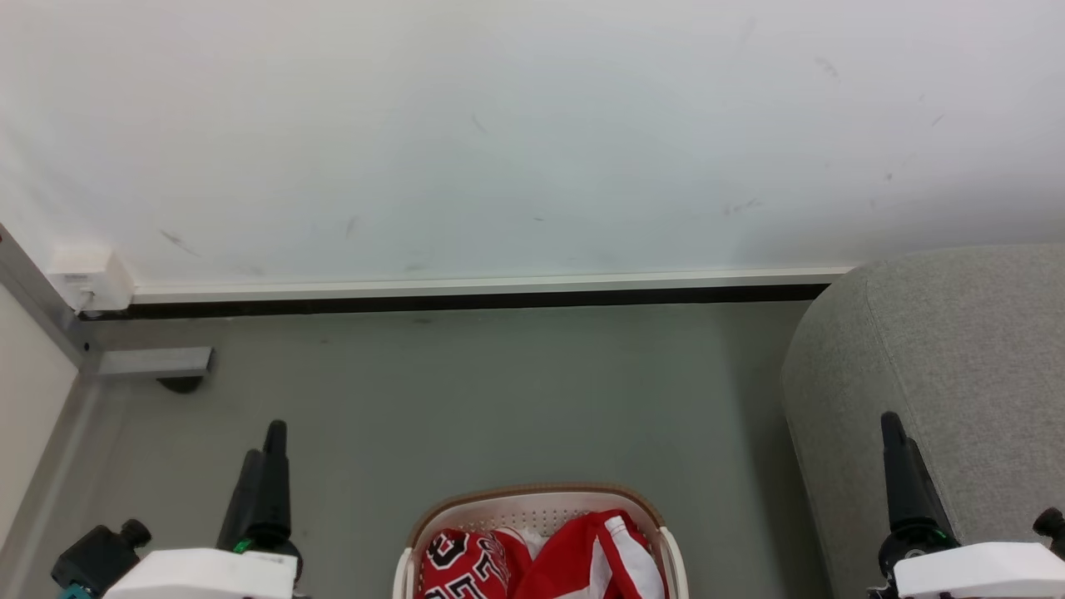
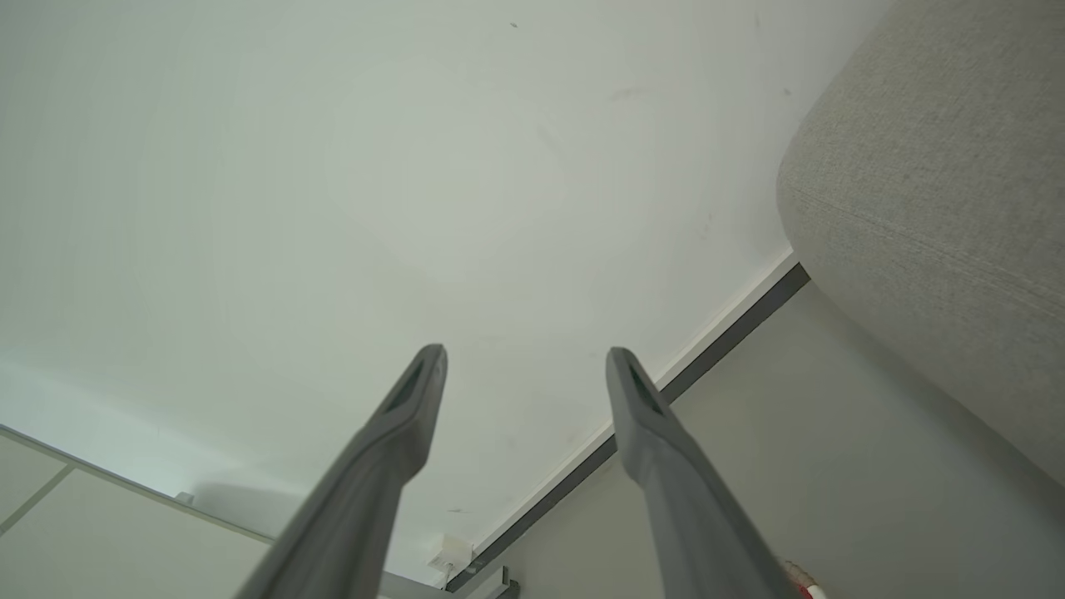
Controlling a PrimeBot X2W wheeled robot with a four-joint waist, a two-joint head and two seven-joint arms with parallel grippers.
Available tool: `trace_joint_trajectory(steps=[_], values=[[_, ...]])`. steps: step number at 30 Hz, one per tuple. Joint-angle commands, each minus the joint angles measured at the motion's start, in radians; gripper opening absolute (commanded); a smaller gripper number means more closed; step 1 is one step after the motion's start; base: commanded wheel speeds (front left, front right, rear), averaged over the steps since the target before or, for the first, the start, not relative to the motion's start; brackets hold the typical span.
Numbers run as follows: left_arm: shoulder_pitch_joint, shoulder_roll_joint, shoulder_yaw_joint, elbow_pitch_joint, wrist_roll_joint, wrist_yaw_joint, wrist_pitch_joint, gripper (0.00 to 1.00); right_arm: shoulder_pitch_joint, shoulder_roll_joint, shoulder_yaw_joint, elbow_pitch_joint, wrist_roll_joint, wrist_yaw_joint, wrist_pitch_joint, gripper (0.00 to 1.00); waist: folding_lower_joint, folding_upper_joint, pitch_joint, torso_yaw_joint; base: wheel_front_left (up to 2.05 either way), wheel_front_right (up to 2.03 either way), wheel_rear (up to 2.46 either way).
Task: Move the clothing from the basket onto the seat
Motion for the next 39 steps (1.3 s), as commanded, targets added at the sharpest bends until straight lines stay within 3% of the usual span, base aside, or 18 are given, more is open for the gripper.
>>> trace_joint_trajectory(steps=[1, 9, 17, 39], values=[[-0.007, 0.008, 0.000, -0.021, 0.038, 0.004, -0.010, 1.00, -0.027, -0.011, 0.008, -0.012, -0.036, -0.001, -0.008, 1.00, 0.0000, 0.0000, 0.000, 0.000, 0.00, 0.00, 0.00], [0.002, 0.019, -0.022, -0.027, 0.217, 0.027, -0.036, 1.00, -0.036, -0.012, 0.038, -0.019, -0.263, -0.001, -0.035, 1.00, 0.0000, 0.0000, 0.000, -0.002, 0.00, 0.00, 0.00], [0.010, 0.032, -0.043, -0.030, 0.333, 0.053, -0.062, 1.00, -0.039, -0.016, 0.067, -0.022, -0.418, -0.001, -0.060, 1.00, 0.0000, 0.0000, 0.001, -0.002, 0.00, 0.00, 0.00], [0.007, 0.047, -0.077, -0.038, 0.551, 0.080, -0.122, 1.00, -0.046, -0.014, 0.081, 0.002, -0.653, -0.001, -0.120, 1.00, 0.0000, 0.0000, 0.019, -0.003, 0.00, 0.00, 0.00]])
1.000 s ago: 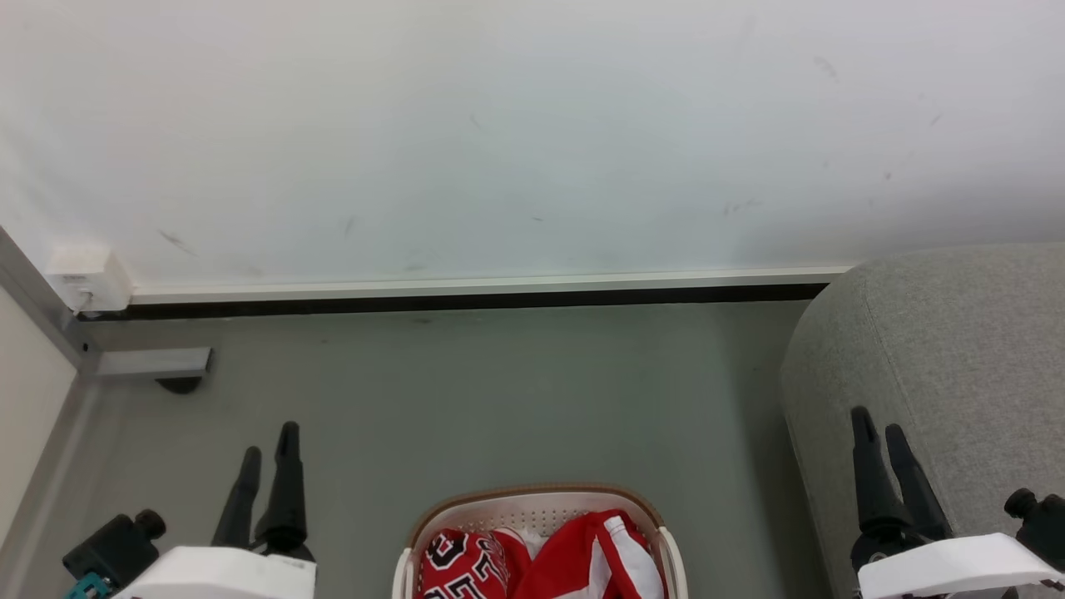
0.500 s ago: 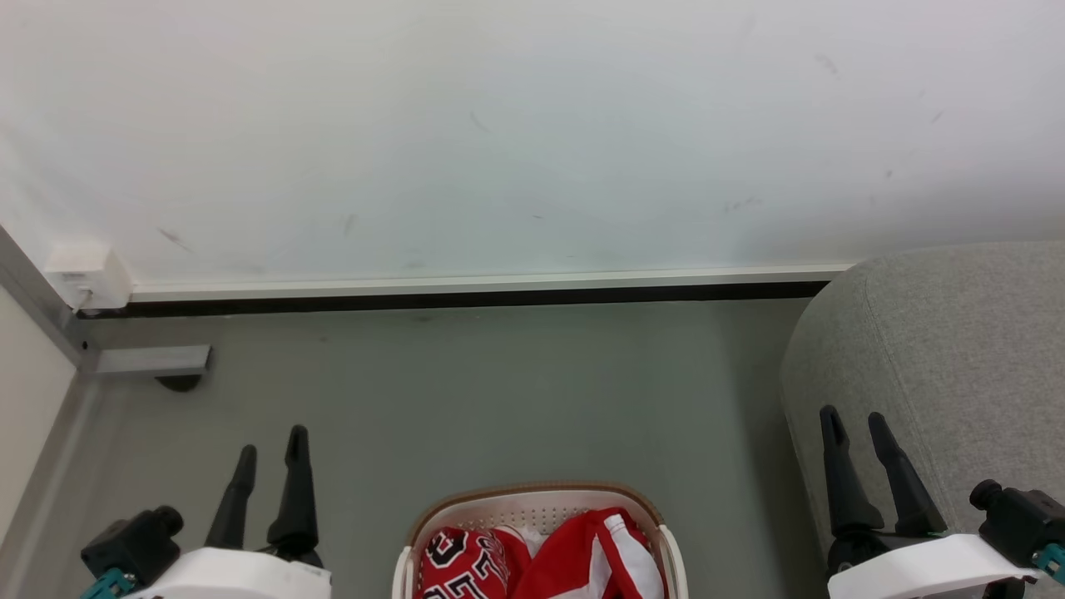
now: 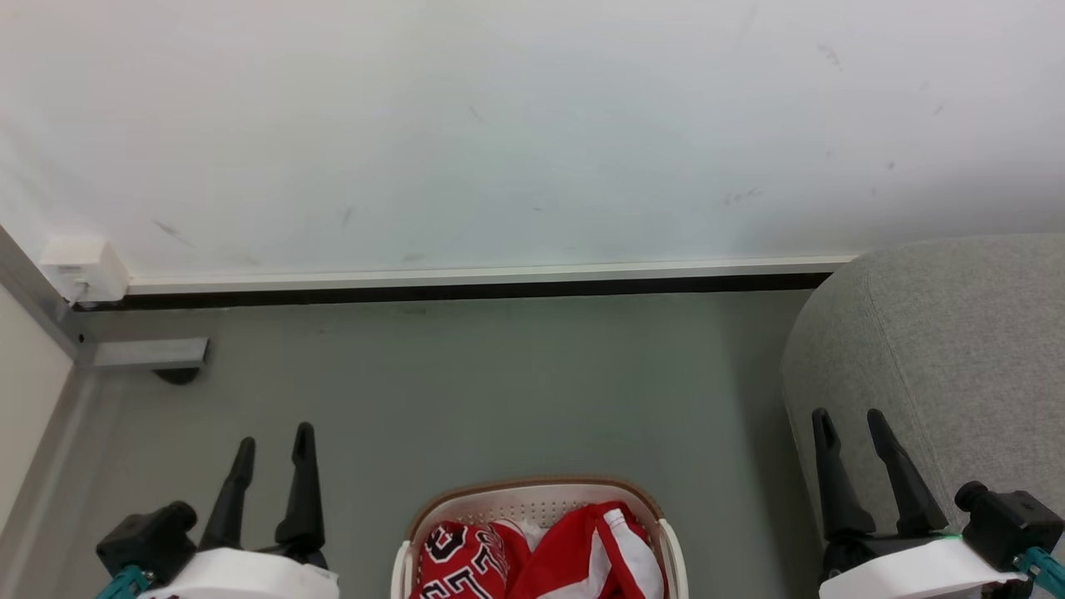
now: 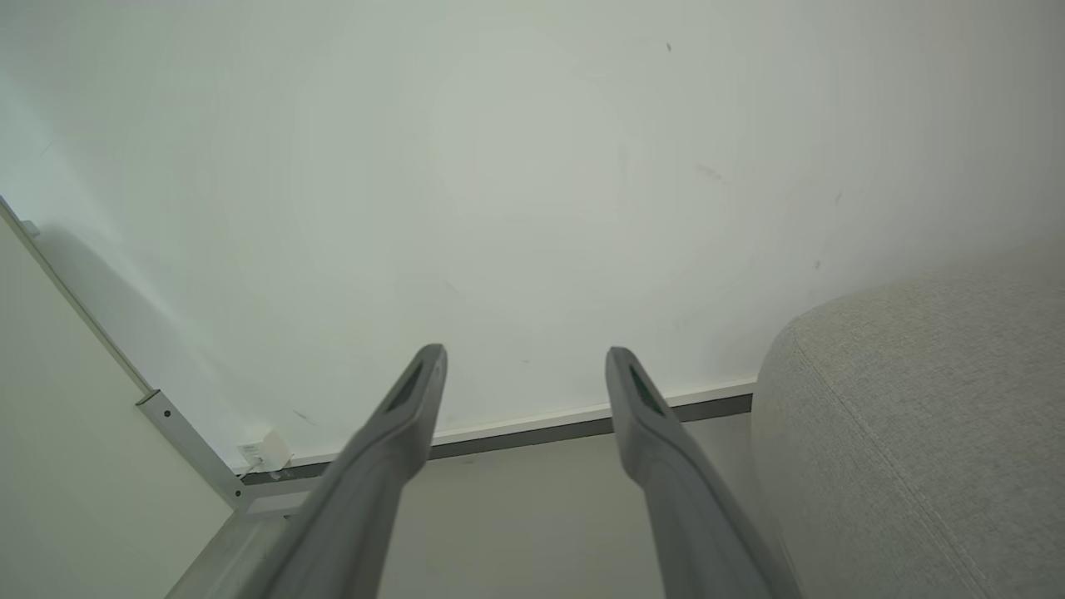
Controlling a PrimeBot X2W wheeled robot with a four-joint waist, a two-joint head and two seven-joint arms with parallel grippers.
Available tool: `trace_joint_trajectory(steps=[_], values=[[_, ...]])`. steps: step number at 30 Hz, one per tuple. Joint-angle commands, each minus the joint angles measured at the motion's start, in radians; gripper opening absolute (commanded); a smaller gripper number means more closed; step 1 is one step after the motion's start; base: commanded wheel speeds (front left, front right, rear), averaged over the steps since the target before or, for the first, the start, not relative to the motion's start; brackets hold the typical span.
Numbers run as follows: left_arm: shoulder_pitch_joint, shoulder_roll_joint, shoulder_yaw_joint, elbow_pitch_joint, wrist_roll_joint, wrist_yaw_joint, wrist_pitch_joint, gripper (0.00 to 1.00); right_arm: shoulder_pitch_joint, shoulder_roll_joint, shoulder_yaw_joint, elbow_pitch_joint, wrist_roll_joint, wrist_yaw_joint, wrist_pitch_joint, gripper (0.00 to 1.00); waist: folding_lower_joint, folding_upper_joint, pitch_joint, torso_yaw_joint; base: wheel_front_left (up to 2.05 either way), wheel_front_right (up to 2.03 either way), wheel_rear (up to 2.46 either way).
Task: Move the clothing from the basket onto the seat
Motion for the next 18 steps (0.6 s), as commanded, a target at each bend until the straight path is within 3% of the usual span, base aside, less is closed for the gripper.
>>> trace_joint_trajectory(steps=[1, 18], values=[[-0.009, 0.010, 0.000, -0.010, 0.042, -0.003, -0.015, 1.00, -0.024, -0.008, 0.004, -0.004, -0.029, -0.001, -0.014, 1.00, 0.0000, 0.0000, 0.002, 0.000, 0.00, 0.00, 0.00], [-0.012, 0.006, -0.003, -0.025, 0.184, -0.003, -0.049, 1.00, -0.033, -0.009, 0.029, 0.002, -0.141, -0.002, -0.050, 1.00, 0.0000, 0.0000, 0.011, 0.001, 0.00, 0.00, 0.00]])
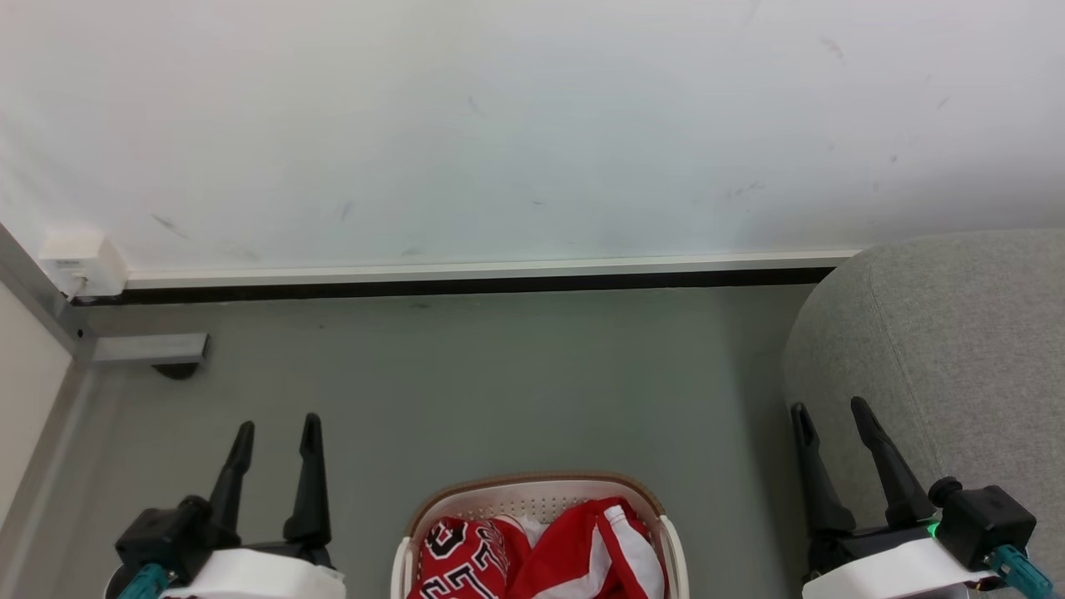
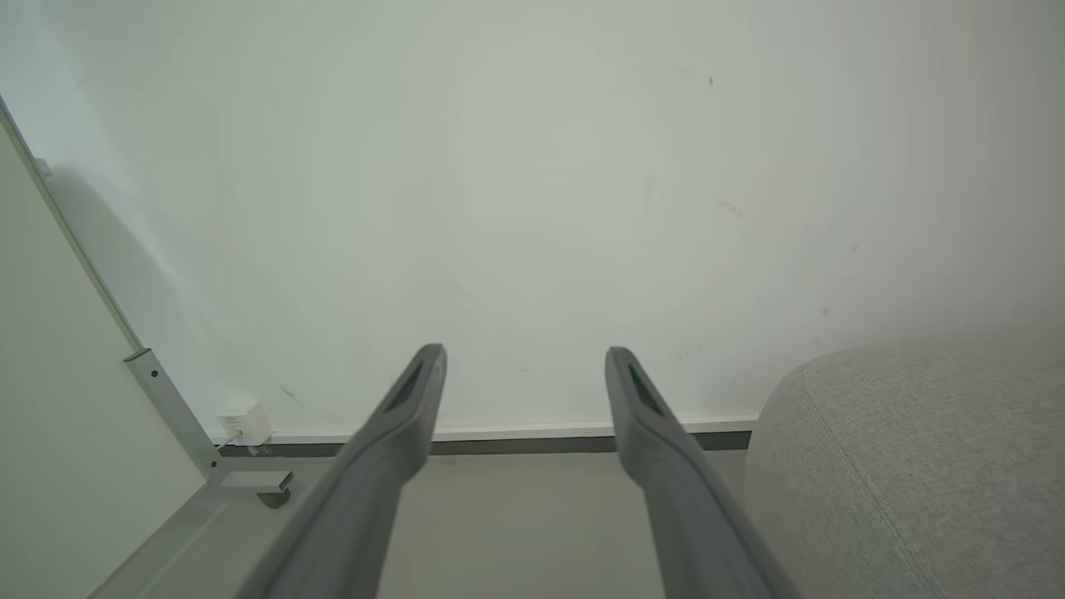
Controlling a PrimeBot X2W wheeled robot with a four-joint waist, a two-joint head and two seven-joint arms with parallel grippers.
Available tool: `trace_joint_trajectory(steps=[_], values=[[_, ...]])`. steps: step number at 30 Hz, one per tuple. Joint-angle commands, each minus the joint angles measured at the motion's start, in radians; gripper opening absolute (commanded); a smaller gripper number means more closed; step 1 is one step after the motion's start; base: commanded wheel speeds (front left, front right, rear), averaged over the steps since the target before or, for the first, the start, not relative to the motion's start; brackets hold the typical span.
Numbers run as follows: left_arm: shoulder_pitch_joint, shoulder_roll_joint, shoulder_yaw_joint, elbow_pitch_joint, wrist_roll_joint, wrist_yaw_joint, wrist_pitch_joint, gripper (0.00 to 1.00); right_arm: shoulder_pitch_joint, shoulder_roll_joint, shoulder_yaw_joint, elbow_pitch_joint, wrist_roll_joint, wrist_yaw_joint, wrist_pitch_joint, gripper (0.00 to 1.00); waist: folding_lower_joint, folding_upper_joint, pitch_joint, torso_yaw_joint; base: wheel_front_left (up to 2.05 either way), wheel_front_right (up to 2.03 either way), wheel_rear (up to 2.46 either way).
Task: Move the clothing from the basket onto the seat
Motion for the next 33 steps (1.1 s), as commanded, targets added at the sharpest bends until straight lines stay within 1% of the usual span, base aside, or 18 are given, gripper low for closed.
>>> trace_joint_trajectory(steps=[1, 21, 30, 33], values=[[-0.008, 0.006, 0.001, -0.007, 0.027, 0.002, -0.009, 1.00, -0.015, -0.009, 0.003, -0.001, -0.020, -0.002, -0.009, 1.00, 0.0000, 0.0000, 0.000, 0.000, 0.00, 0.00, 0.00], [-0.001, -0.002, -0.003, -0.025, 0.193, 0.002, -0.046, 1.00, -0.014, -0.010, 0.029, -0.017, -0.144, -0.002, -0.047, 1.00, 0.0000, 0.0000, 0.004, -0.002, 0.00, 0.00, 0.00], [0.007, -0.005, 0.000, -0.035, 0.254, -0.003, -0.062, 1.00, -0.009, -0.010, 0.041, -0.026, -0.195, -0.002, -0.064, 1.00, 0.0000, 0.0000, 0.006, -0.005, 0.00, 0.00, 0.00], [0.005, -0.007, 0.003, -0.032, 0.249, -0.005, -0.061, 1.00, -0.011, -0.009, 0.040, -0.027, -0.190, -0.002, -0.062, 1.00, 0.0000, 0.0000, 0.008, -0.007, 0.00, 0.00, 0.00]])
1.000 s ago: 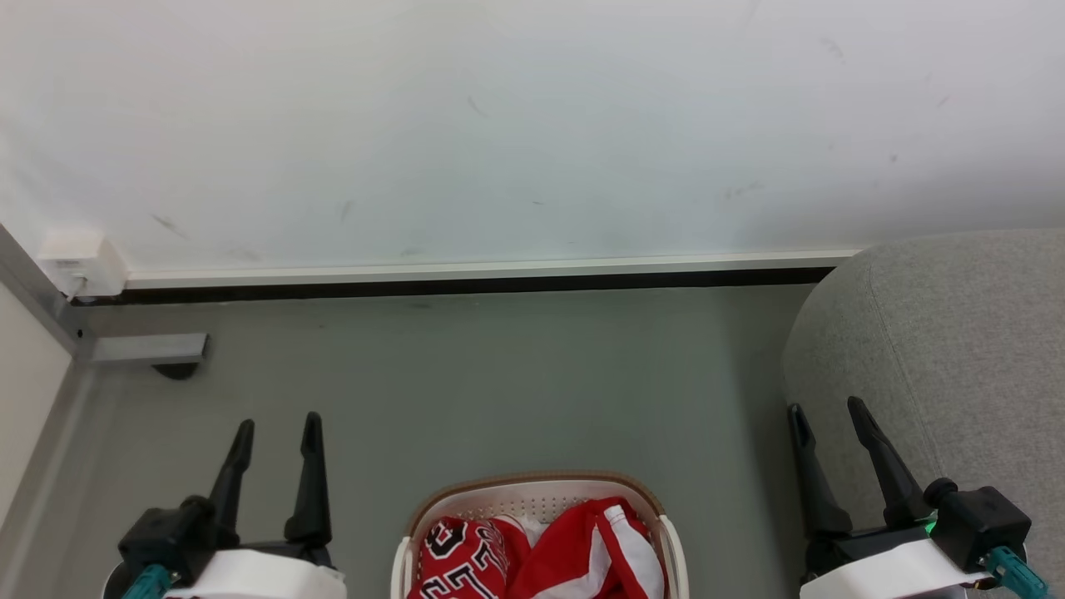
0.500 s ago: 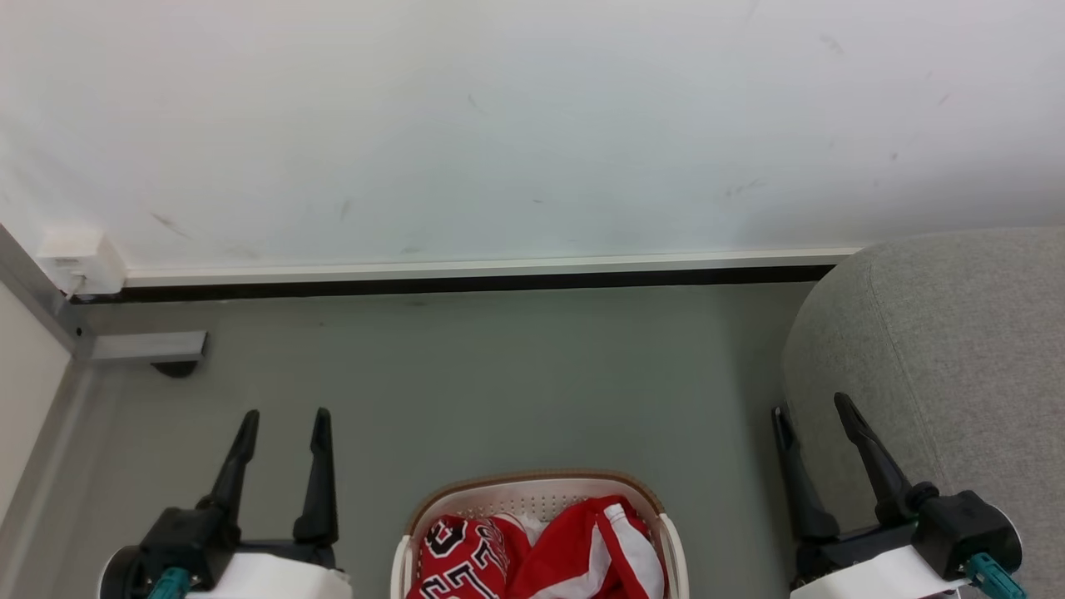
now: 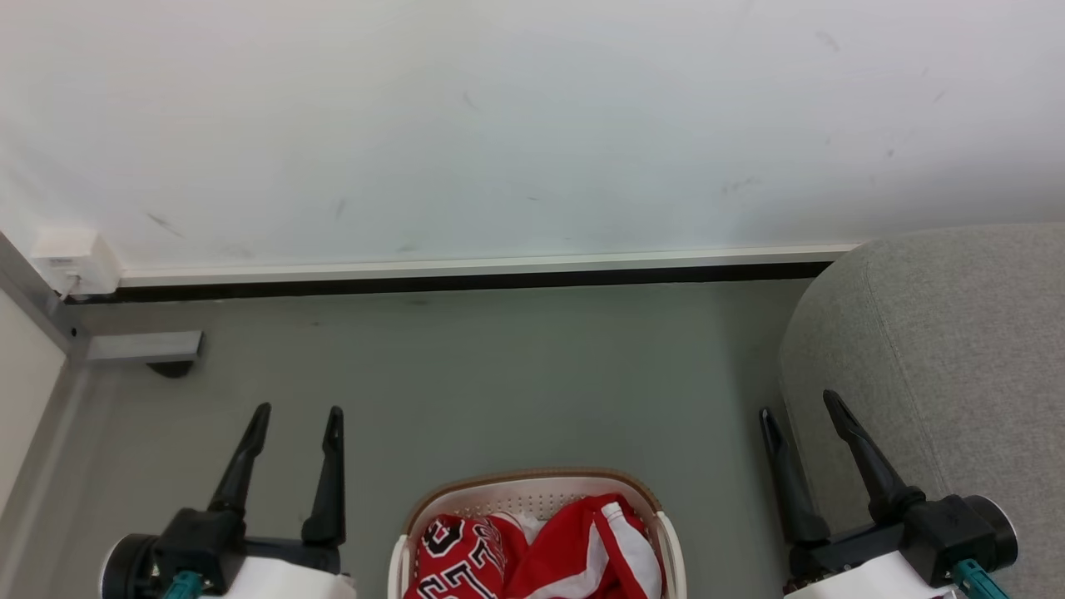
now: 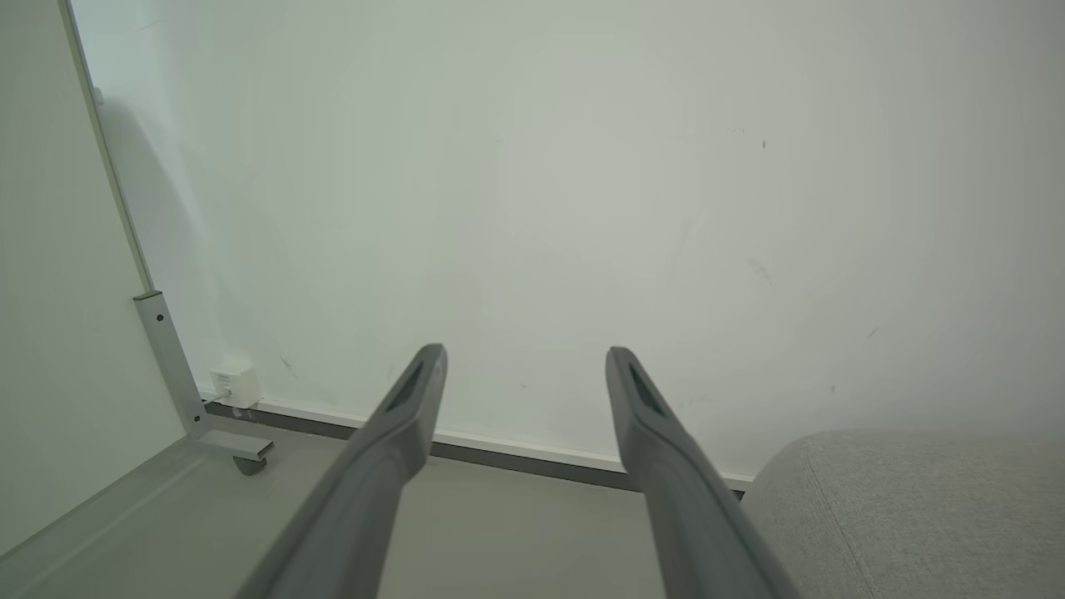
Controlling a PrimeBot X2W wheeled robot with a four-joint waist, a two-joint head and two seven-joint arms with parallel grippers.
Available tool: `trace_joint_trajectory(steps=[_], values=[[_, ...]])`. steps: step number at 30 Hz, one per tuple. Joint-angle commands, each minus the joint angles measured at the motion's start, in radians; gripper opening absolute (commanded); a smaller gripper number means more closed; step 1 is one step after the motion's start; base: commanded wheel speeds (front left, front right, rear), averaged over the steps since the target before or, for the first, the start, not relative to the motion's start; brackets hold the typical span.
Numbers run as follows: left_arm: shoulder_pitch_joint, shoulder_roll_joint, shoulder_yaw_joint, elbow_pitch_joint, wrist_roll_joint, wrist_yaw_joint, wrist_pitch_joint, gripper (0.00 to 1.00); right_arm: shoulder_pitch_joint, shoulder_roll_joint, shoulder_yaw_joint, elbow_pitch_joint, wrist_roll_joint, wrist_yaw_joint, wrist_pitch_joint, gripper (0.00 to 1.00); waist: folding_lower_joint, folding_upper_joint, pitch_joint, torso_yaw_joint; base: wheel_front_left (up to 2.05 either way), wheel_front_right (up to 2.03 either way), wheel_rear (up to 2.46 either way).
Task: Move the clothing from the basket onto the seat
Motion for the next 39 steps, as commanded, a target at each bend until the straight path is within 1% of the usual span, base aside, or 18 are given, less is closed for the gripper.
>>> trace_joint_trajectory(steps=[1, 8, 12, 17, 22, 25, 30, 36, 39], values=[[0.003, -0.001, 0.003, 0.002, 0.010, -0.002, -0.001, 1.00, -0.011, -0.007, -0.001, -0.007, -0.001, -0.002, -0.003, 1.00, 0.0000, 0.0000, 0.001, -0.001, 0.00, 0.00, 0.00], [0.001, -0.004, 0.009, 0.007, 0.009, -0.009, -0.001, 1.00, -0.016, -0.006, 0.003, -0.004, 0.006, -0.002, -0.002, 1.00, 0.0000, 0.0000, 0.007, -0.011, 0.00, 0.00, 0.00], [-0.007, -0.007, 0.012, 0.007, -0.012, -0.021, -0.001, 1.00, -0.019, -0.006, 0.002, -0.008, 0.013, -0.002, -0.002, 1.00, 0.0000, 0.0000, 0.019, -0.024, 0.00, 0.00, 0.00], [-0.026, -0.007, 0.005, 0.012, -0.020, -0.040, -0.001, 1.00, -0.026, -0.006, -0.016, -0.017, 0.019, -0.002, -0.002, 1.00, 0.0000, 0.0000, 0.055, -0.046, 0.00, 0.00, 0.00], [-0.054, -0.007, 0.001, 0.030, -0.020, -0.055, -0.001, 1.00, -0.048, -0.006, -0.023, -0.033, 0.025, -0.002, -0.002, 1.00, 0.0000, 0.0000, 0.107, -0.084, 0.00, 0.00, 0.00], [-0.073, -0.003, -0.001, 0.079, -0.025, -0.064, -0.001, 1.00, -0.058, -0.006, -0.029, -0.042, 0.030, -0.002, -0.002, 1.00, 0.0000, 0.0000, 0.142, -0.112, 0.00, 0.00, 0.00], [-0.131, 0.021, -0.031, 0.193, -0.039, -0.084, -0.001, 1.00, -0.072, -0.005, -0.040, -0.059, 0.040, -0.002, -0.001, 1.00, 0.0000, 0.0000, 0.206, -0.155, 0.00, 0.00, 0.00], [-0.222, 0.077, -0.094, 0.367, -0.002, -0.094, 0.007, 1.00, -0.094, -0.005, -0.053, -0.084, 0.064, -0.002, -0.002, 1.00, 0.0000, 0.0000, 0.284, -0.203, 0.00, 0.00, 0.00], [-0.280, 0.116, -0.131, 0.452, 0.018, -0.098, 0.019, 1.00, -0.115, -0.005, -0.057, -0.103, 0.086, -0.002, -0.001, 1.00, 0.0000, 0.0000, 0.332, -0.223, 0.00, 0.00, 0.00]])
